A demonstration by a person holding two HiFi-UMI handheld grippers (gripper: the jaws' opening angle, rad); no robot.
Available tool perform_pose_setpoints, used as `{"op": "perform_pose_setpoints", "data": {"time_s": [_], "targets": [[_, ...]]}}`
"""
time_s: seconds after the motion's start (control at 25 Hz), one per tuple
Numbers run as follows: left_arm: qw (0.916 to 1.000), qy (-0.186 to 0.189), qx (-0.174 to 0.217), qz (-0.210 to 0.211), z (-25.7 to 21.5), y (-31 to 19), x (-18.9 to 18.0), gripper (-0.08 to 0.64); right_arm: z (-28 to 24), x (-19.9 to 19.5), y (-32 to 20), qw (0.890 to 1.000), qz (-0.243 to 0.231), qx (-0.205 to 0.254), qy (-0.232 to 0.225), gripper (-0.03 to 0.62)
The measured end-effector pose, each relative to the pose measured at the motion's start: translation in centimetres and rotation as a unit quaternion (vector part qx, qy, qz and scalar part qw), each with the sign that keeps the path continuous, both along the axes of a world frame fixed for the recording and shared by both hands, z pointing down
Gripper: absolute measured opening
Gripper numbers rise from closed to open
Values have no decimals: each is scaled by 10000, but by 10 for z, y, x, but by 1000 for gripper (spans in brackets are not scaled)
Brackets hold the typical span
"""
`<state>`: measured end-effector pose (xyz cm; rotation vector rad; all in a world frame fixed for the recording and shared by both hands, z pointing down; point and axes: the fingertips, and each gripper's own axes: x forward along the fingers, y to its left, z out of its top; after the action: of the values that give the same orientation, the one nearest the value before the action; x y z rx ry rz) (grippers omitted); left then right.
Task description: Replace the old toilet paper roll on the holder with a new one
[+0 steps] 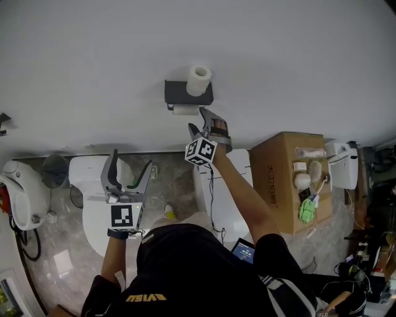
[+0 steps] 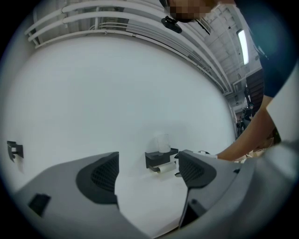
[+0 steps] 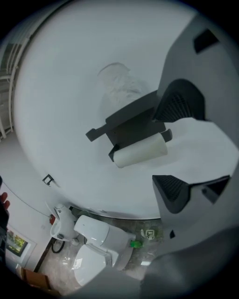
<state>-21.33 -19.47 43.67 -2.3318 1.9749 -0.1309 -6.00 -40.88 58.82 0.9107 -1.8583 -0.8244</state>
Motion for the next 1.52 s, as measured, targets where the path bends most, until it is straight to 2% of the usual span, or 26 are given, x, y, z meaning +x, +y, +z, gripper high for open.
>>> {"op": "perform_pose_setpoints", "data": {"time_s": [0.24,0.4,0.52,0.76,1.16,1.32,1.52], "targets": [[9997,229,86,-14,0,1,2,393,12,-14,-14,9994,-47,5,353,350],[9998,76,167,-2,-1,1,8,393,12,-28,-16,9971,-267,274,655,329],[9998,102,163,-28,0,4,8,393,11,-36,-16,9952,-366,446,794,305],[9995,189,183,-150,-3,5,3,393,5,-41,-21,9926,-442,677,903,256],[9995,83,159,-244,-5,11,-3,394,4,-52,-12,9895,-576,888,984,185],[9997,-25,126,-202,-4,8,-1,393,5,-45,-17,9881,-559,954,1073,172],[9996,97,129,-211,-4,11,-3,393,7,-38,-16,9885,-465,955,1077,156]]}}
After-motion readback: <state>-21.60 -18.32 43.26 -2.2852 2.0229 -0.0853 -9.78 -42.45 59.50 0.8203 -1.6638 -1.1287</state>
